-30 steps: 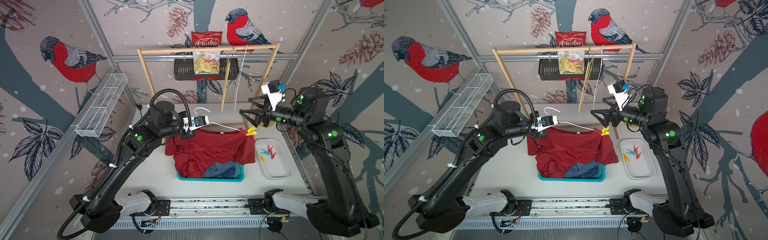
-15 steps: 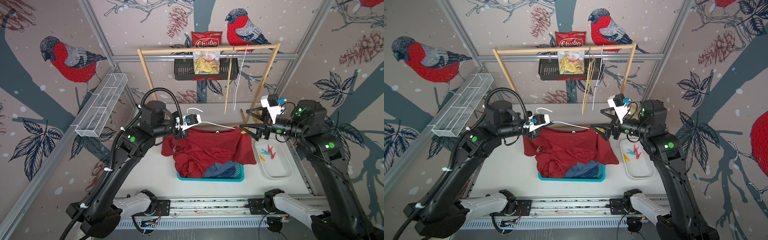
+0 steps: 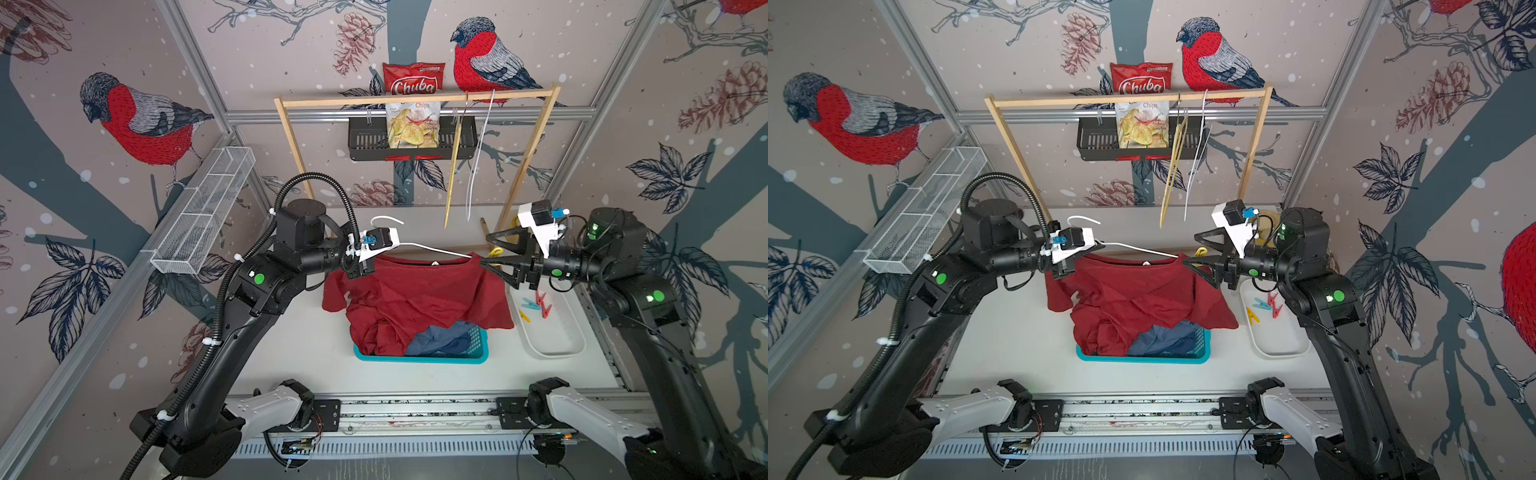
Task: Remove the clothespins securing t-shirts to the hanger
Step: Remove the clothespin from the hanger.
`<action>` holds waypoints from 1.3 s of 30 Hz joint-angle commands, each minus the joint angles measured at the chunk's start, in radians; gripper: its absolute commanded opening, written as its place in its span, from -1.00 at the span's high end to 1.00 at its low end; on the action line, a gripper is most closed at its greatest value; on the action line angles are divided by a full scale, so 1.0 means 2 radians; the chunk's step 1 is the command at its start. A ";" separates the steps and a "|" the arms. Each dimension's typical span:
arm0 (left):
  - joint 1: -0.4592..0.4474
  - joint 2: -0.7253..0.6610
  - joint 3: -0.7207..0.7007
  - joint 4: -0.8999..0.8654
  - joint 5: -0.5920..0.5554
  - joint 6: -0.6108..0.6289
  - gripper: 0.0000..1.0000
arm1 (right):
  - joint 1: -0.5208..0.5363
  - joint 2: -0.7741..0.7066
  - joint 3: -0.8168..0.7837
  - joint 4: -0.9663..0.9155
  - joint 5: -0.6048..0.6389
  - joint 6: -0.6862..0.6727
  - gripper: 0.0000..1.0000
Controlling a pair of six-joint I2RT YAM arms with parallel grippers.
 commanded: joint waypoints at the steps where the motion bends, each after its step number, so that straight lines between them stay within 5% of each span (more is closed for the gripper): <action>1: 0.003 0.005 0.011 0.002 0.023 0.003 1.00 | 0.000 -0.003 -0.003 0.011 -0.025 -0.007 -0.25; 13: 0.033 0.017 0.034 -0.037 0.088 0.009 1.00 | -0.004 -0.004 0.003 0.004 -0.090 -0.018 -0.12; 39: 0.053 0.017 0.028 -0.024 0.120 -0.004 1.00 | -0.015 0.005 -0.002 0.016 -0.103 -0.022 0.84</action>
